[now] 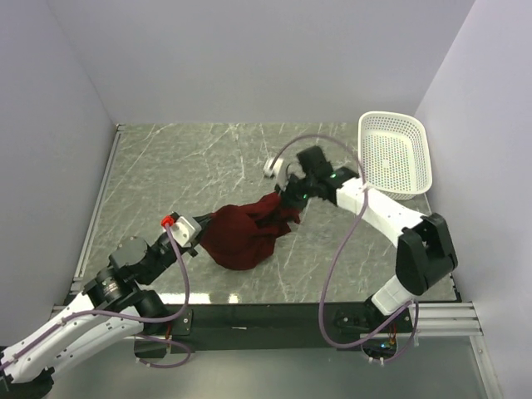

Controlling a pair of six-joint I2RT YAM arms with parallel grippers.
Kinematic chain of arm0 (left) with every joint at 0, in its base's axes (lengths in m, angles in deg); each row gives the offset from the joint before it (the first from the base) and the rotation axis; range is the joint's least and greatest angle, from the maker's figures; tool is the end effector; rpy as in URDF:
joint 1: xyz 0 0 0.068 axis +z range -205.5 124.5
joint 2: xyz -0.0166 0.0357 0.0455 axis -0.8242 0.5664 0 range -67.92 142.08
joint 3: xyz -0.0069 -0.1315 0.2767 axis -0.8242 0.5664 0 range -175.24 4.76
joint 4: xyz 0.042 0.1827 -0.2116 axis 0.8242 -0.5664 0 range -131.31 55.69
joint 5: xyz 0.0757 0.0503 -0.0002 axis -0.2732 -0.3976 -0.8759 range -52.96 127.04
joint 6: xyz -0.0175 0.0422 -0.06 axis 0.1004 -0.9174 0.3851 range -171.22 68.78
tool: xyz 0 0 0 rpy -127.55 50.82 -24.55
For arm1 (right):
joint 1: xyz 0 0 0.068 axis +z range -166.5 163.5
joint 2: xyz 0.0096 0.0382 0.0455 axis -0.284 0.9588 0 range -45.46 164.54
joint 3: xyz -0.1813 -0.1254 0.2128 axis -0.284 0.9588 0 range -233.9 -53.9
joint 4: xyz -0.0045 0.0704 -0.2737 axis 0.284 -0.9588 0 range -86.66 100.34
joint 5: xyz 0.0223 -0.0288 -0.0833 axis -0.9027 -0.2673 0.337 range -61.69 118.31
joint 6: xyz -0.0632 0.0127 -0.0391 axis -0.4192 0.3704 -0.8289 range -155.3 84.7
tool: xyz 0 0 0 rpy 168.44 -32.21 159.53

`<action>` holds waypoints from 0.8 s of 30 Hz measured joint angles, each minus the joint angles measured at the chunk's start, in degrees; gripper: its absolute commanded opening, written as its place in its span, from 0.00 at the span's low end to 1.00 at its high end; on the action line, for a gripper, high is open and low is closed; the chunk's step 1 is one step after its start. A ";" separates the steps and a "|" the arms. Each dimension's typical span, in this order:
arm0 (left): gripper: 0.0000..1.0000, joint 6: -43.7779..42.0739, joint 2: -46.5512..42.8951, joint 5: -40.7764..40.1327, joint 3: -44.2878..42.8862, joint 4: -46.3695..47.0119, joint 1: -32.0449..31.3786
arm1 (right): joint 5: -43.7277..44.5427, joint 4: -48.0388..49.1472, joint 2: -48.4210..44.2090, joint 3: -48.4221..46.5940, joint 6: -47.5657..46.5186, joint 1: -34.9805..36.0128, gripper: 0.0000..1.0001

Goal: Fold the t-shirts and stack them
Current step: Flatten the tshirt out

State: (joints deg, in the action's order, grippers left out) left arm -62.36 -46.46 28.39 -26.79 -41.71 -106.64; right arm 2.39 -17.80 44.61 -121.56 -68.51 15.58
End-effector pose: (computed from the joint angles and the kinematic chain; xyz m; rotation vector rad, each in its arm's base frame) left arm 0.0901 -0.0964 0.3351 0.6901 1.3774 -0.4415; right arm 0.3021 0.2221 0.2643 -1.4601 1.9126 0.5434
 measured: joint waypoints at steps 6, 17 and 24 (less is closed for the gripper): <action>0.01 -2.84 0.20 -5.68 -6.40 0.04 0.00 | -2.62 -6.54 -4.87 -16.61 2.27 -8.57 0.00; 0.01 -8.48 5.92 -14.71 -26.40 12.35 0.02 | -1.09 -6.62 -19.61 -30.82 9.46 -12.00 0.00; 0.01 -14.36 7.23 -18.40 -32.22 19.23 0.00 | 3.76 -6.58 -21.22 -37.75 11.93 -13.05 0.00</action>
State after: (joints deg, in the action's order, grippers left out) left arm -76.72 -39.23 9.99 -59.01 -22.48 -106.64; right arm 6.15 -24.38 23.38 -159.30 -56.58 2.53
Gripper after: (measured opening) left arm 0.023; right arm 0.022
